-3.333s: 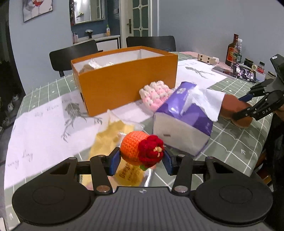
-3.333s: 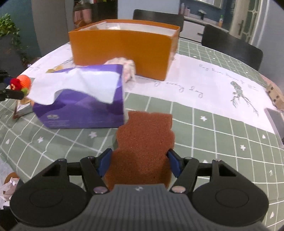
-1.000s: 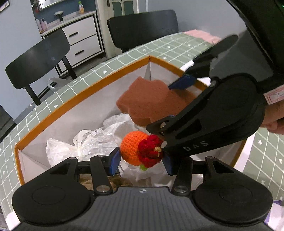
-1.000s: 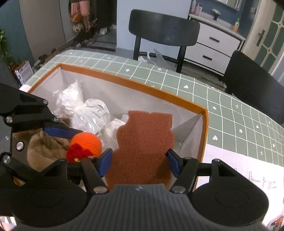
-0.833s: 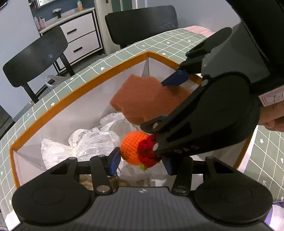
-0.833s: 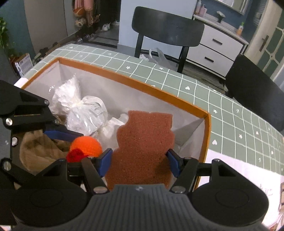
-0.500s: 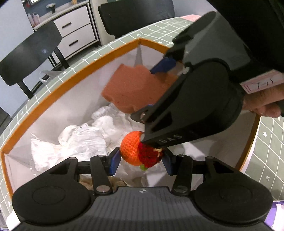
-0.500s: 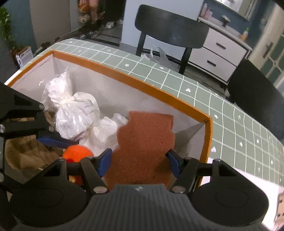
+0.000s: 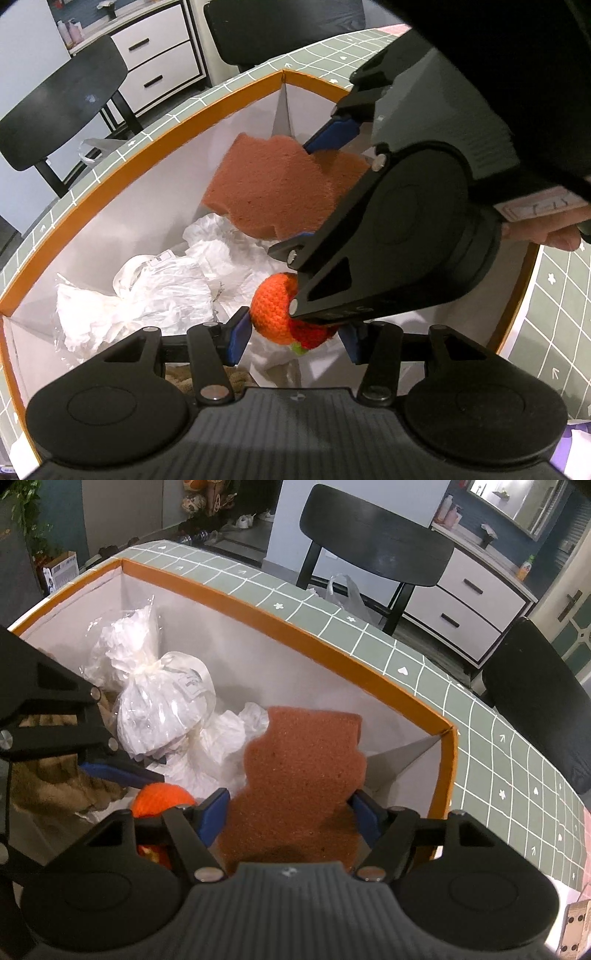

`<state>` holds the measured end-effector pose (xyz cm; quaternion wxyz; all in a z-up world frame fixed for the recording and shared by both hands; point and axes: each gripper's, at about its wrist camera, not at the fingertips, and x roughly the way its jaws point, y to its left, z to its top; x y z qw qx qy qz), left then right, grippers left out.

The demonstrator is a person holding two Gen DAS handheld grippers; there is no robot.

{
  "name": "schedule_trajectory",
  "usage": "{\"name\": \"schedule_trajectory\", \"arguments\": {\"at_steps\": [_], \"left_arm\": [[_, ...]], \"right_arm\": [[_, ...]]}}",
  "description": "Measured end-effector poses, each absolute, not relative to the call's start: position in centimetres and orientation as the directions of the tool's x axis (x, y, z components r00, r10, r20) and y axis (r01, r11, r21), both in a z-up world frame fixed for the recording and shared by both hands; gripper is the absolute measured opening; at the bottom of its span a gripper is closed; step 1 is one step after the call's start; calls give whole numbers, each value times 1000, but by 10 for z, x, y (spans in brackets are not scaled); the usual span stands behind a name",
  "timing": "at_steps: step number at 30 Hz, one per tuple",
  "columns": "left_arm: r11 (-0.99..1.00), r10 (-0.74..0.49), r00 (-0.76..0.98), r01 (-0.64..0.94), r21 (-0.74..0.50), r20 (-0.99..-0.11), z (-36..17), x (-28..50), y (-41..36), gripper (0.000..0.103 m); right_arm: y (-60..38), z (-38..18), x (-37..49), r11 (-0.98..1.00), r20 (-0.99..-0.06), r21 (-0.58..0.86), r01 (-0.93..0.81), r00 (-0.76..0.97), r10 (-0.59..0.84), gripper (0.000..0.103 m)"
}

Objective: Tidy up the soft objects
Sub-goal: 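Lower into the box and open the right gripper on the sponge while the left releases the ball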

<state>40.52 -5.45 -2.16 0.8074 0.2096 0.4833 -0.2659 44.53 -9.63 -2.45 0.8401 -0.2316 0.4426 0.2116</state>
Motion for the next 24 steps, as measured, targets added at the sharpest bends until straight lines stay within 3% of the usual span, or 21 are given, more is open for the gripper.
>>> {"name": "schedule_trajectory", "arguments": {"at_steps": [5, 24], "left_arm": [[779, -239, 405, 622, 75, -883, -15, 403, -53, 71], [776, -267, 497, 619, 121, -826, 39, 357, -52, 71]], "right_arm": [[-102, -20, 442, 810, -838, -193, -554, 523, 158, 72], [-121, 34, 402, 831, -792, -198, -520, 584, 176, 72]]}}
